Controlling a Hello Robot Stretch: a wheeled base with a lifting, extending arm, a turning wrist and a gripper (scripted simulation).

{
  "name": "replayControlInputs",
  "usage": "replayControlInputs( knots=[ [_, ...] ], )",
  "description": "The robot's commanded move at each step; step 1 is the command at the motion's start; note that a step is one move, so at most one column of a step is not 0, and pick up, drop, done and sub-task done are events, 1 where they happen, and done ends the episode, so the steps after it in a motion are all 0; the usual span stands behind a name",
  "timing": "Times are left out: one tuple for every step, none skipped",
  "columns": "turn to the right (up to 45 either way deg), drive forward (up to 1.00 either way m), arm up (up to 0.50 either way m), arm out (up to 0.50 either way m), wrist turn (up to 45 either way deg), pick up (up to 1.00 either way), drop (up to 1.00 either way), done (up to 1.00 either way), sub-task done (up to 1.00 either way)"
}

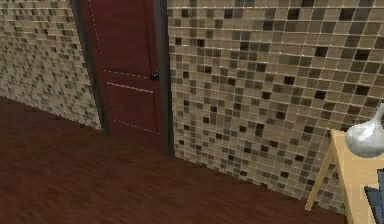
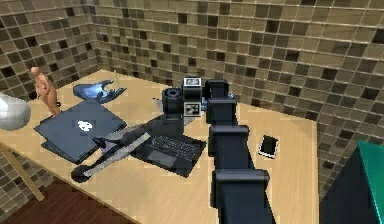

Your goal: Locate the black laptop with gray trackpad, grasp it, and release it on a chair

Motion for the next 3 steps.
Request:
replayControlInputs(
  knots=[
    [0.0,0.00,0.00,0.00,45.0,0.00,0.00,0.00,0.00],
    [0.0,0.00,0.00,0.00,45.0,0.00,0.00,0.00,0.00],
    [0.0,0.00,0.00,0.00,3.0,0.00,0.00,0.00,0.00]
  ],
)
